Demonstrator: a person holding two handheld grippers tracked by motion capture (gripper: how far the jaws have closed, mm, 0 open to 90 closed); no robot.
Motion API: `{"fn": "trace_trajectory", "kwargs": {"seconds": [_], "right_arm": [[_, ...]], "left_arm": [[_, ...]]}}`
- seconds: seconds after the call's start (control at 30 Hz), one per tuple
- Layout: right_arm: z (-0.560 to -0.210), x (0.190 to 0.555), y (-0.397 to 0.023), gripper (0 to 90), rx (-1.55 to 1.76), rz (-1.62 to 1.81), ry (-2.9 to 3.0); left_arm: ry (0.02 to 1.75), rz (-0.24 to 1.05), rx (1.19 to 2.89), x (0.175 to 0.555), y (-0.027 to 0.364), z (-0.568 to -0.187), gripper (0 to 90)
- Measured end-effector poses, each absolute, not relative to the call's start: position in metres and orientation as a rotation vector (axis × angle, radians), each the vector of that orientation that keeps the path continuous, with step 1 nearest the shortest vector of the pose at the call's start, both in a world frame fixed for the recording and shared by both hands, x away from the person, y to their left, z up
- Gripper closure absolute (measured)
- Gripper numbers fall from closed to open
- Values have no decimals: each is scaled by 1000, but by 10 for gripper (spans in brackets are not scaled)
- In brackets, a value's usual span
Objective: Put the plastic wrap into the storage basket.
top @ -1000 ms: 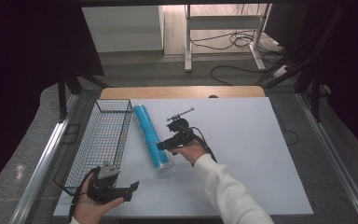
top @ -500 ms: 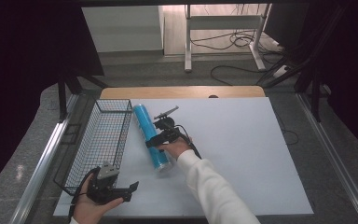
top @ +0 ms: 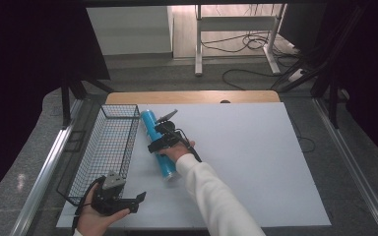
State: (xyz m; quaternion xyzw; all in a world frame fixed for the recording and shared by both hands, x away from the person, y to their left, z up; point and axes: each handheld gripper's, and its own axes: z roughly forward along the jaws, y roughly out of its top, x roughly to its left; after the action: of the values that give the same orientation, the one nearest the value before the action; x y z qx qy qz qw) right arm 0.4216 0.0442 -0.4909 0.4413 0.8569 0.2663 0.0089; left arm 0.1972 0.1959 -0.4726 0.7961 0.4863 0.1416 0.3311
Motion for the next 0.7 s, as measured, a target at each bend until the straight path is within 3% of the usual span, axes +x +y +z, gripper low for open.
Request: {"fn": "trace_trajectory", "kwargs": {"seconds": [0.43,0.7], "right_arm": [[-505,436,61,202,1385,685,2636],[-510,436,67,243,1396,647,2661]], "left_arm": [[1273,366,2078,196,197,-473,156],[1273,363,2083,196,197,-474,156]]}}
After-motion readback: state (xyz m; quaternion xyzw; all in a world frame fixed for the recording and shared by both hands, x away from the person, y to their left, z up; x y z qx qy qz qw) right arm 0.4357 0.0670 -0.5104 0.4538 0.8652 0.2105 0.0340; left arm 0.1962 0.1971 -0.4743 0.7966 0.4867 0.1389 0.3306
